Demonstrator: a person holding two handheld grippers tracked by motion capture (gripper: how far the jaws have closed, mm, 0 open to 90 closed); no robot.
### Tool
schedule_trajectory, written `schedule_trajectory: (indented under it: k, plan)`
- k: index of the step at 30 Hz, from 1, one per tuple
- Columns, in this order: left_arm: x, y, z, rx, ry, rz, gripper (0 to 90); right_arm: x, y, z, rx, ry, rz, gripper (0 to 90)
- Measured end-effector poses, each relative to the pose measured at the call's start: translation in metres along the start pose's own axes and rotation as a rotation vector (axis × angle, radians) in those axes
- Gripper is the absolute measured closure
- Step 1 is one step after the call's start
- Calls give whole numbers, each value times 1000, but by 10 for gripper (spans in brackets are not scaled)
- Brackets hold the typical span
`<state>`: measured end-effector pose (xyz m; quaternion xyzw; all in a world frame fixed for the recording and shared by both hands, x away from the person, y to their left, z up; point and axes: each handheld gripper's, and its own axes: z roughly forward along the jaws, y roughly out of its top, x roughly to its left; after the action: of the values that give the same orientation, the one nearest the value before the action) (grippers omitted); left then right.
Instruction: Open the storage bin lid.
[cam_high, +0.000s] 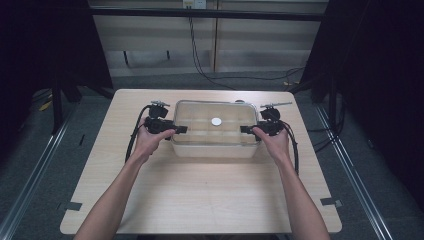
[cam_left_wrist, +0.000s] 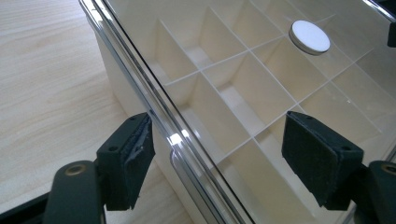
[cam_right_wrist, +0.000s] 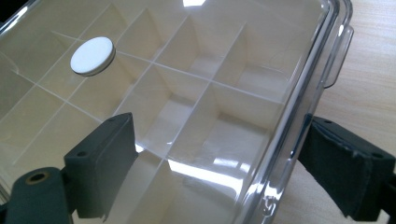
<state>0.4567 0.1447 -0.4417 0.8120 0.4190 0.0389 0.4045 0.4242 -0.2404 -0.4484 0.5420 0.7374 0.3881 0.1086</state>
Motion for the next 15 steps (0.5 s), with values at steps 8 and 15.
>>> schedule_trajectory:
  k: [8,15]
  plan:
    - [3,-8,-6,-33,-39,-17,312,-1,-2,-3,-49,35,36,164]
    - [1,-7,-9,-55,-31,-6,334,-4,-2,-11,-85,48,48,269]
